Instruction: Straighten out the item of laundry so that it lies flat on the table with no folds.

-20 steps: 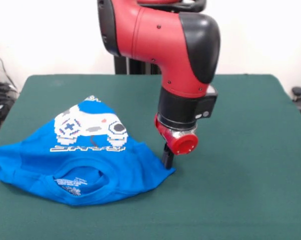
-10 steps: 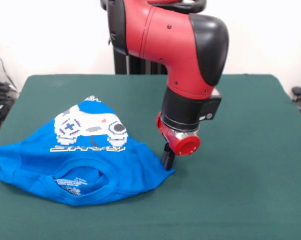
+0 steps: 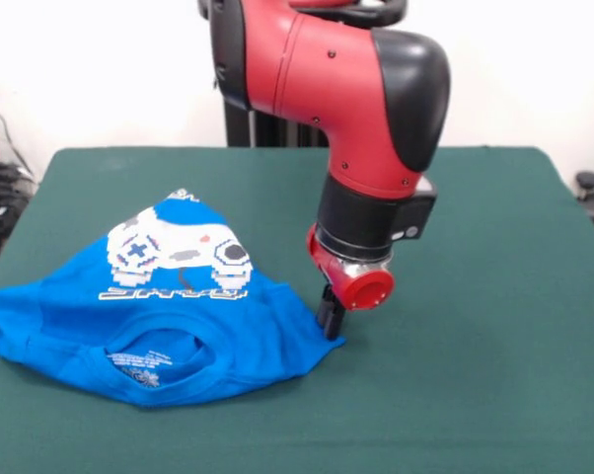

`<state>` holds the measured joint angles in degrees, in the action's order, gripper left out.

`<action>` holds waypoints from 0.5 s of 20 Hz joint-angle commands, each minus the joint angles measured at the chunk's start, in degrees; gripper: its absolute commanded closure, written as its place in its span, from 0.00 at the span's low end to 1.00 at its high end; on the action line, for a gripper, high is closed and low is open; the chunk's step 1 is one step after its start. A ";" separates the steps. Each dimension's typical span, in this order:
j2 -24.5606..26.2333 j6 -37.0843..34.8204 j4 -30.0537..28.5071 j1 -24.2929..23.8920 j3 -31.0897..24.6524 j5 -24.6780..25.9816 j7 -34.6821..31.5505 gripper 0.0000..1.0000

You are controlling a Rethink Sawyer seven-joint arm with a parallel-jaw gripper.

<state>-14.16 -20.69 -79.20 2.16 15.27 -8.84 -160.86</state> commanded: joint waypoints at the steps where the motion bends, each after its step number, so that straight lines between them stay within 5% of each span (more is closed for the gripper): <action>1: 12.39 8.00 0.48 -3.64 -6.58 -2.07 -6.07 0.00; 10: 5.91 5.81 -3.87 -4.65 -7.67 -1.15 -4.49 0.00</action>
<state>-14.81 -20.77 -79.87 0.92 14.04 -9.14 -160.86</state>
